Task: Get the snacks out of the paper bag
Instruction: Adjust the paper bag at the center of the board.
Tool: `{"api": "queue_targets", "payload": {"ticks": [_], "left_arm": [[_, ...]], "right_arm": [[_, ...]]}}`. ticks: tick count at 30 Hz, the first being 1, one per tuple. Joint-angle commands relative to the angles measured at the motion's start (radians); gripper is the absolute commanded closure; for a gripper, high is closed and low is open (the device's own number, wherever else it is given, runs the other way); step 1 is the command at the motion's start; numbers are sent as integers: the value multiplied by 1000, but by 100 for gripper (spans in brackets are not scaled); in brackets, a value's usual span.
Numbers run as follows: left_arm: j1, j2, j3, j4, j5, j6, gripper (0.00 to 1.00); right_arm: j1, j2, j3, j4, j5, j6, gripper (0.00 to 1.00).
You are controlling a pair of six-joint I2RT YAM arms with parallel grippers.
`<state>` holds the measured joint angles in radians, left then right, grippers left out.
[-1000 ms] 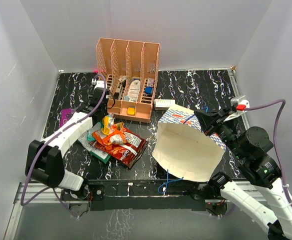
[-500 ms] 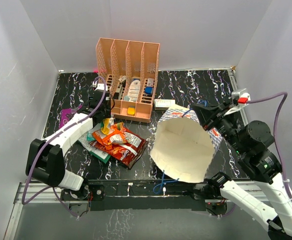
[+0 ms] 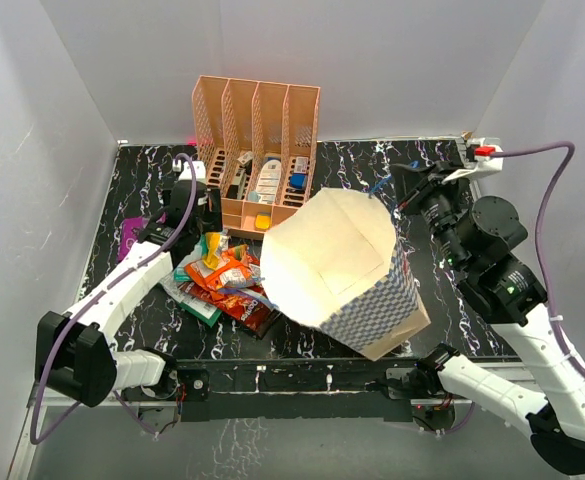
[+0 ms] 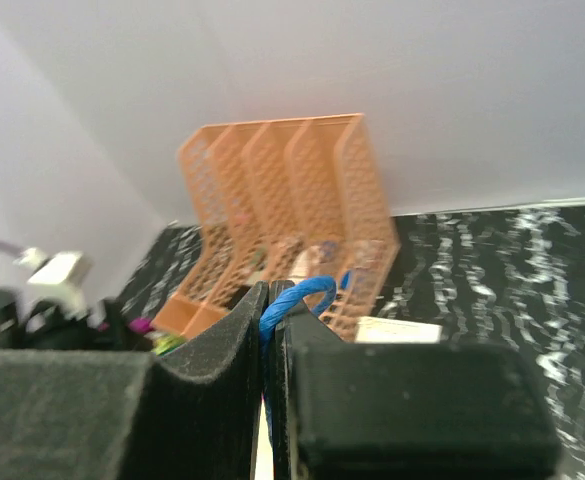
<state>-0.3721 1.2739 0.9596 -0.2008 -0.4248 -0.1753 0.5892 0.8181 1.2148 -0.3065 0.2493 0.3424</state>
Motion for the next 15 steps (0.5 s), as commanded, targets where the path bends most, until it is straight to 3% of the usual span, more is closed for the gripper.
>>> {"api": "queue_targets", "payload": {"ticks": [1,9,14,15], "left_arm": [[5,-55,-14,24,26,17,27],[6,-127,-51,61,70,28,16],[5,-180,-76,93,89,36,13],[4,-196,-81,104,99,37,8]], "right_arm": [[2,-39,-81,49,355,-50,93],[3,-222,-325,50,531,-200,92],[3,-302,-353,-20,481,-159,83],[3,-315,-351,-28,461,-153,81]]}}
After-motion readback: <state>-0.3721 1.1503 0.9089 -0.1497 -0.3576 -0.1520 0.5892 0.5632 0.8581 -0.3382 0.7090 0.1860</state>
